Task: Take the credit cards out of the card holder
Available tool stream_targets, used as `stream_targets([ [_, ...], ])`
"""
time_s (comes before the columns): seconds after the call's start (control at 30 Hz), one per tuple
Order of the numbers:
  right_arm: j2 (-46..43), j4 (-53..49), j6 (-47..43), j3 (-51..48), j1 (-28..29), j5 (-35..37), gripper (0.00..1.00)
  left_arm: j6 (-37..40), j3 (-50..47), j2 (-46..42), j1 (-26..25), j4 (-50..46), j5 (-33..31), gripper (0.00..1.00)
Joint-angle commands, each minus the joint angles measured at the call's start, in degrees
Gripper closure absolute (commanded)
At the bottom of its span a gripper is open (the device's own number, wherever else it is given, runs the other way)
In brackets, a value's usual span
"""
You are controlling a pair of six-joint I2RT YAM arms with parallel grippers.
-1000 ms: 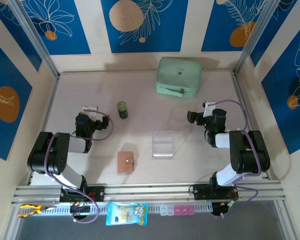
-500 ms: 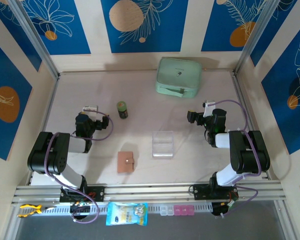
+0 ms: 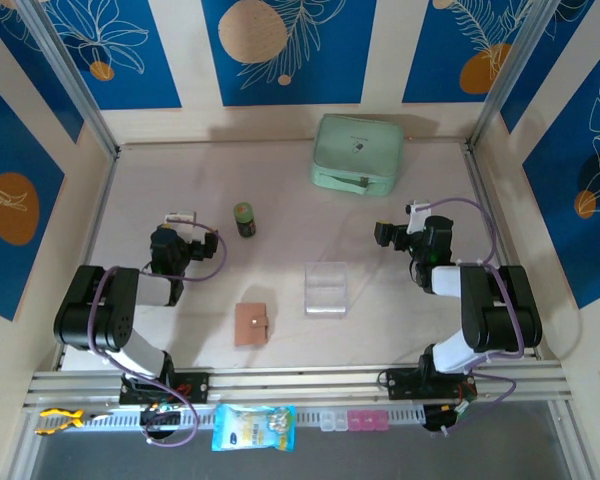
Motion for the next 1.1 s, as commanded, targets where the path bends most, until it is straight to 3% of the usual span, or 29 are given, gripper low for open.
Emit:
stream_targets([
  [0.0,-2.2,-6.8,0.0,3.8,0.6,1.0,0.01,0.8,1.4,-3.7,0.4,-3.8,0.1,0.00],
  [0.27,-7.1,-17.3,-2.1,8.2,4.5,4.7,0.00,-1.4,5.3,-12.5,-0.1,-18.2,-4.8,0.00],
  [0.53,-13.3,-37.0,5.0,14.9,10.3,4.5,0.05,-8.9,10.4,-21.7,-3.3,-39.6,-6.8,0.00],
  [0.63,-15.4,-44.0,8.8,16.8,13.0,3.2,0.08,-11.7,11.3,-25.7,-5.2,-46.7,-6.3,0.00],
  [0.77,-16.0,-53.0,13.9,19.7,16.8,-0.4,0.14,-18.2,12.8,-29.4,-6.2,-54.4,-0.5,0.00],
  [0.9,-15.7,-61.1,18.1,22.4,21.2,-1.1,0.18,-25.0,14.1,-32.6,-8.4,-62.6,-1.2,0.00],
  [1.07,-14.2,-70.1,22.1,25.5,24.7,-1.6,0.29,-33.5,16.7,-32.3,-9.8,-72.4,2.0,0.00],
])
